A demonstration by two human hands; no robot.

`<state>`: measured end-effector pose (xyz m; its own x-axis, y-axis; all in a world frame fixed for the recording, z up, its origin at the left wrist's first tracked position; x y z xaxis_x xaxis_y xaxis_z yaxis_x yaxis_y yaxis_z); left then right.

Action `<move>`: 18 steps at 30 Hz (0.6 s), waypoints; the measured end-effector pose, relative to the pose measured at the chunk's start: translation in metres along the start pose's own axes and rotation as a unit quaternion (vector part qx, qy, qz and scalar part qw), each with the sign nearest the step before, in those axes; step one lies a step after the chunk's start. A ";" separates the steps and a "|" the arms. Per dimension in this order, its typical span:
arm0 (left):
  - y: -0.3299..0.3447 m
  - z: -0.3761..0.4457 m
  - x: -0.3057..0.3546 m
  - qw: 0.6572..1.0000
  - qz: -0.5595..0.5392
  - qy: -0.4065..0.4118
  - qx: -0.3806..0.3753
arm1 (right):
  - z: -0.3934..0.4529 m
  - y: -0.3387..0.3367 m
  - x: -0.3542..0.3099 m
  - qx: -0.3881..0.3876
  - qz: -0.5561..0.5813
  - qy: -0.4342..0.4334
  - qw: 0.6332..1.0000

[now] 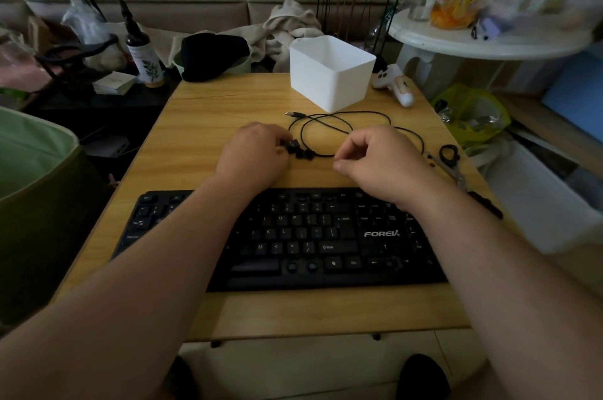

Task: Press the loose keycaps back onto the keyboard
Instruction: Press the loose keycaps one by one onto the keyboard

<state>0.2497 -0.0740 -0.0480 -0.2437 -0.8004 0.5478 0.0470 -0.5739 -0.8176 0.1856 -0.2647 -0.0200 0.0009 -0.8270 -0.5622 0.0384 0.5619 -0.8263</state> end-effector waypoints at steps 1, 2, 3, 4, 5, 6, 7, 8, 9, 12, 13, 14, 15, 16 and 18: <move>0.001 0.001 0.000 1.000 0.009 0.001 -0.008 | 0.000 0.001 -0.001 0.011 -0.001 -0.007 1.000; 0.002 0.001 0.001 1.000 0.017 0.001 -0.014 | 0.000 0.002 -0.002 0.018 -0.003 -0.013 1.000; 0.002 0.002 0.001 1.000 0.025 0.002 -0.018 | 0.001 0.003 -0.002 0.023 -0.003 -0.018 1.000; 0.002 0.002 0.002 0.999 0.034 0.001 -0.020 | 0.002 0.004 -0.003 0.028 -0.002 -0.022 0.999; 0.002 0.002 0.002 0.999 0.042 -0.001 -0.024 | 0.003 0.004 -0.004 0.035 0.001 -0.025 0.999; 0.001 0.001 0.002 0.998 0.049 -0.002 -0.029 | 0.003 0.003 -0.004 0.042 0.006 -0.027 0.999; 0.001 0.001 0.003 0.998 0.055 -0.002 -0.033 | 0.004 0.003 -0.005 0.047 0.011 -0.029 0.998; 0.000 0.001 0.002 0.998 0.058 -0.003 -0.037 | 0.005 0.004 -0.006 0.050 0.016 -0.032 0.998; -0.001 0.001 0.002 0.997 0.058 -0.004 -0.042 | 0.005 0.004 -0.007 0.051 0.019 -0.036 0.998; -0.004 0.000 -0.001 0.998 0.040 -0.011 -0.051 | 0.005 0.010 -0.008 0.044 0.016 -0.046 0.998; -0.004 0.000 -0.001 0.998 0.030 -0.011 -0.057 | 0.006 0.013 -0.006 0.037 0.003 -0.045 0.998; -0.004 -0.001 -0.001 0.998 0.016 -0.009 -0.064 | 0.007 0.015 -0.004 0.028 -0.018 -0.042 0.999; -0.004 -0.002 0.000 0.997 -0.002 -0.007 -0.071 | 0.009 0.018 -0.001 0.016 -0.045 -0.036 0.998; -0.004 -0.004 0.002 0.997 -0.022 -0.004 -0.079 | 0.011 0.020 0.003 0.003 -0.071 -0.028 0.997; -0.002 -0.008 0.009 0.993 -0.057 0.006 -0.100 | 0.014 0.024 0.010 -0.023 -0.101 -0.013 0.995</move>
<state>0.2399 -0.0790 -0.0426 -0.2479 -0.7297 0.6373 -0.1741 -0.6136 -0.7702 0.2004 -0.2595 -0.0450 0.0229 -0.9232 -0.3837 -0.0048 0.3837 -0.9234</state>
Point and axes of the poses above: each hand's wrist, its own z-axis towards the middle knuckle, its own y-axis out of the palm, x = y × z, the point moved 7 cm from there along z, towards the middle knuckle, and after that the axes turned 10 degrees about -z, right-handed, at the moved point
